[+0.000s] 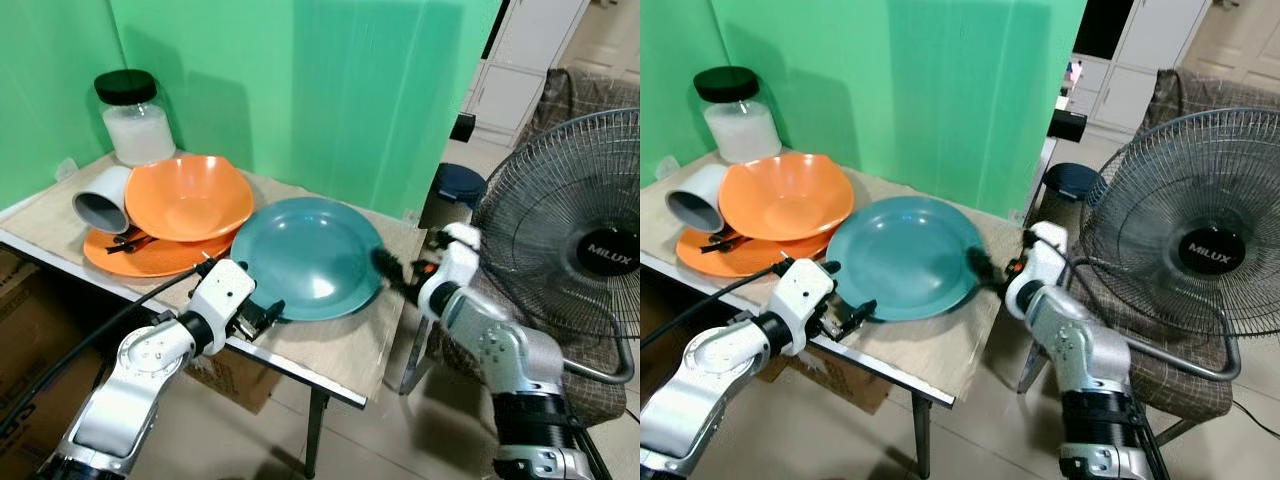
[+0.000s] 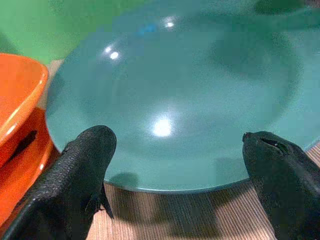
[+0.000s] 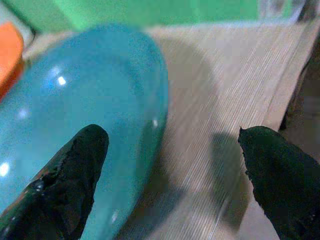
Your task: Setting the table
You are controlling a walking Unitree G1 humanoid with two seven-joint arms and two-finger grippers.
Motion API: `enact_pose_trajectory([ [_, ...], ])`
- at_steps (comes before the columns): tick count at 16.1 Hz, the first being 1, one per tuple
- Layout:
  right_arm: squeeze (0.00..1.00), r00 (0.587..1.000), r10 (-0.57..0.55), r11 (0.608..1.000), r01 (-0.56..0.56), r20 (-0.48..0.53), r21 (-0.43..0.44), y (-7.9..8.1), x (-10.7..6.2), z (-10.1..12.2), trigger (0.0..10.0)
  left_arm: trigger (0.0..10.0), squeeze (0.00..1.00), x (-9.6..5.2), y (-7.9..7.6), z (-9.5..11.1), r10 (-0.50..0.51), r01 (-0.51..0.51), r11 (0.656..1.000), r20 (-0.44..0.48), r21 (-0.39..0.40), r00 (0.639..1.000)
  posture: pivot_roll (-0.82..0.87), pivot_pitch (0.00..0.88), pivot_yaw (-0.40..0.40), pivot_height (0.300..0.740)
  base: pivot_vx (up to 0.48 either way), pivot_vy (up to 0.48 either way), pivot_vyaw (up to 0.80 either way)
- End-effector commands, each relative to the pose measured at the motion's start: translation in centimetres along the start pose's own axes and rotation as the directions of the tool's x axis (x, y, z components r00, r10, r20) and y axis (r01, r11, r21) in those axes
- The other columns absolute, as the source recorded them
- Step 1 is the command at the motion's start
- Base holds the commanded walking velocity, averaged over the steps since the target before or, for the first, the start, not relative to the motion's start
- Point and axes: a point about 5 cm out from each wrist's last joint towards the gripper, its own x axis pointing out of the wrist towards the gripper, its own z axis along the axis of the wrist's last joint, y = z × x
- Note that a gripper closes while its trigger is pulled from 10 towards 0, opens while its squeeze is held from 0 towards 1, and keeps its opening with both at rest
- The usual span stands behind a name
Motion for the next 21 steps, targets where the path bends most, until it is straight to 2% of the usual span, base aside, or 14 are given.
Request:
enact_pose_trajectory([
  [1, 0.0, 1.0, 0.001, 1.0, -0.001, -0.014, -0.011, 0.0, 0.1, 0.1, 10.0, 10.0, 0.0, 0.2, -0.5, -0.6, -0.016, 0.016, 1.0, -0.029, 0.001, 0.999, 0.08, 0.0, -0.081, 0.74, 0.0, 0.0, 0.0],
  [7, 0.0, 0.995, 0.064, 0.991, -0.054, -0.08, 0.125, 0.8, 0.7, -0.9, 10.0, 10.0, 0.0, -0.1, -1.3, -0.9, -0.038, 0.038, 0.999, -0.022, -0.006, 0.999, 0.08, 0.0, -0.086, 0.74, 0.0, 0.0, 0.0],
  [8, 0.0, 0.987, 0.137, 0.974, -0.12, -0.078, 0.193, 1.6, 0.7, -1.1, 10.0, 10.0, 0.0, -0.1, -1.4, -0.8, -0.041, 0.041, 0.999, -0.018, -0.007, 0.999, 0.08, 0.0, -0.087, 0.74, 0.0, 0.0, 0.0],
  [9, 0.0, 0.983, 0.168, 0.964, -0.147, -0.079, 0.22, 2.1, 0.8, -1.3, 7.5, 10.0, 0.0, -0.1, -1.4, -0.8, -0.041, 0.041, 0.999, -0.017, -0.006, 0.999, 0.08, 0.0, -0.087, 0.74, 0.0, 0.0, 0.0],
  [10, 0.0, 0.981, 0.176, 0.962, -0.154, -0.08, 0.226, 2.3, 0.8, -1.4, 7.5, 10.0, 0.0, -0.1, -1.4, -0.8, -0.042, 0.041, 0.999, -0.017, -0.006, 0.999, 0.08, 0.0, -0.087, 0.74, 0.0, 0.0, 0.0],
  [11, 0.0, 0.98, 0.183, 0.959, -0.159, -0.084, 0.233, 2.5, 0.9, -1.6, 3.6, 10.0, 0.0, -0.1, -1.4, -0.8, -0.042, 0.042, 0.999, -0.016, -0.005, 0.999, 0.08, 0.0, -0.087, 0.74, 0.0, 0.0, 0.0],
  [12, 0.0, 0.979, 0.183, 0.959, -0.159, -0.086, 0.235, 2.6, 1.0, -1.6, 3.6, 10.0, 0.0, -0.1, -1.4, -0.8, -0.042, 0.042, 0.999, -0.015, -0.005, 0.999, 0.08, 0.0, -0.087, 0.74, 0.0, 0.0, 0.0],
  [13, 0.0, 0.979, 0.184, 0.958, -0.159, -0.088, 0.237, 2.6, 1.0, -1.7, 2.3, 10.0, 0.0, -0.1, -1.4, -0.8, -0.042, 0.042, 0.999, -0.014, -0.005, 0.999, 0.08, 0.0, -0.087, 0.74, 0.0, 0.0, 0.0],
  [14, 0.0, 0.978, 0.191, 0.954, -0.164, -0.087, 0.251, 2.8, 1.1, -1.8, 0.0, 10.0, 0.0, 0.0, -1.4, -0.8, -0.04, 0.04, 0.999, -0.013, -0.003, 0.999, 0.08, 0.0, -0.087, 0.74, 0.0, 0.0, 0.0],
  [21, 0.0, 0.981, 0.191, 0.95, -0.172, -0.046, 0.26, 2.7, 1.2, -1.4, 0.0, 10.0, 0.0, 0.0, -1.3, -0.8, -0.034, 0.034, 0.999, -0.013, 0.0, 0.999, 0.08, 0.0, -0.089, 0.74, 0.0, 0.0, 0.0],
])
